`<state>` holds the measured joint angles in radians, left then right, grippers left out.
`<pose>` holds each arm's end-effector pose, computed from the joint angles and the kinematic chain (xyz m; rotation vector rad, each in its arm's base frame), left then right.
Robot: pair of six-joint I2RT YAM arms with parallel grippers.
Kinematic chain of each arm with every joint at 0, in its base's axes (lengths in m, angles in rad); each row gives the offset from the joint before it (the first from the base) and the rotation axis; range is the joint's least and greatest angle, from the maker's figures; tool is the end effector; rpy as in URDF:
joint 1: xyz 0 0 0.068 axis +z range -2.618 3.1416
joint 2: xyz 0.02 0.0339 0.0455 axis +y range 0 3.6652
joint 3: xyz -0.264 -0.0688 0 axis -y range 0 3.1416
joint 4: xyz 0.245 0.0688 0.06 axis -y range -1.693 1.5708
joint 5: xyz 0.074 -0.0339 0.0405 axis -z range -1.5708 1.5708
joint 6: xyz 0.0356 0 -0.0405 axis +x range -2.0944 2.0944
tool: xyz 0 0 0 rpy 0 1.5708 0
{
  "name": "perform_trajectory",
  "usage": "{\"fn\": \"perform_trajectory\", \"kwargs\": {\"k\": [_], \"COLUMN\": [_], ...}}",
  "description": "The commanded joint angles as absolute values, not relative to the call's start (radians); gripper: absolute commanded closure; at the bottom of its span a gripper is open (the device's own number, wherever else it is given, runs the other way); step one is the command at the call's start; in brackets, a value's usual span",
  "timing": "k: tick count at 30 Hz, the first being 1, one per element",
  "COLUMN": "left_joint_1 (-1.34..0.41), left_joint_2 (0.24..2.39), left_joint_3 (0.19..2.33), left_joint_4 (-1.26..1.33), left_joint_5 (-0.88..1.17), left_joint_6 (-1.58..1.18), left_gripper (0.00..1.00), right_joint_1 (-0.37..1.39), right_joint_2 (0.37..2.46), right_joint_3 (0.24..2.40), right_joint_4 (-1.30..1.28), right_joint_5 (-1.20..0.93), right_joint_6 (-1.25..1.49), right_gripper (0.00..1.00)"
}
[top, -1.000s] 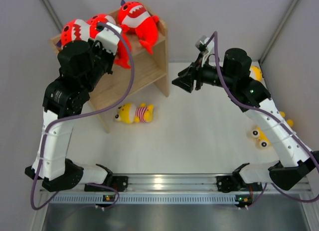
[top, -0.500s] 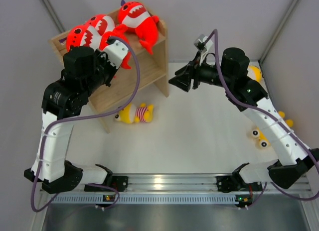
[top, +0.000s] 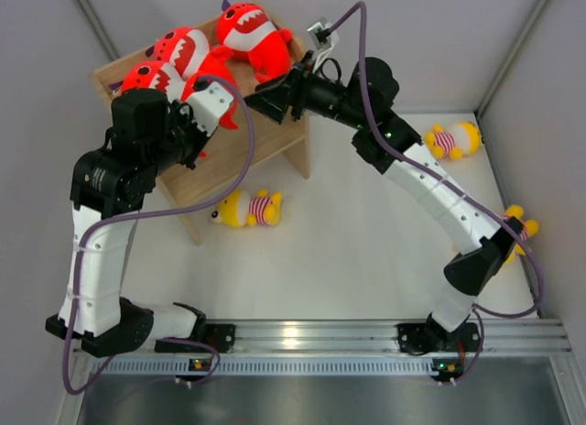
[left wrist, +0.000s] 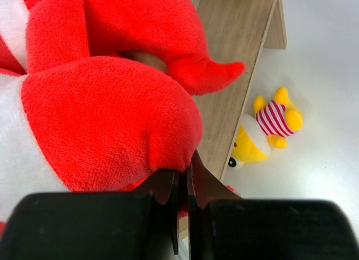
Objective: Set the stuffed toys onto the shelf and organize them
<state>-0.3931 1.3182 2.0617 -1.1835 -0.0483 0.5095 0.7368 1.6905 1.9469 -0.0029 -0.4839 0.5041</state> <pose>0.1788 -0.0723 0.5325 0.8498 1.8241 0.1228 0.2669 0.2645 0.5222 -0.6115 1.3510 1.3451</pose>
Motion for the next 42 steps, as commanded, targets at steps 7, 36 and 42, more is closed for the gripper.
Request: {"fn": "perform_trajectory", "kwargs": {"k": [7, 36, 42], "left_joint_1": [-0.388, -0.387, -0.387], "left_joint_2": [1.290, 1.236, 1.135], "left_joint_3": [2.112, 2.129, 2.128], "left_joint_4": [-1.180, -1.167, -1.141], "left_joint_5": [-0.020, -0.133, -0.172], "left_joint_6": [0.522, 0.485, 0.482], "left_gripper": [0.94, 0.05, 0.01], "right_joint_1": [0.841, 0.916, 0.933], "right_joint_2": [1.904, 1.990, 2.006], "right_joint_3": [2.183, 2.191, 2.198], "right_joint_4": [0.066, 0.193, 0.258], "right_joint_5": [-0.423, -0.336, -0.189], "right_joint_6": [0.586, 0.777, 0.859], "right_gripper": [0.39, 1.00, 1.00]}}
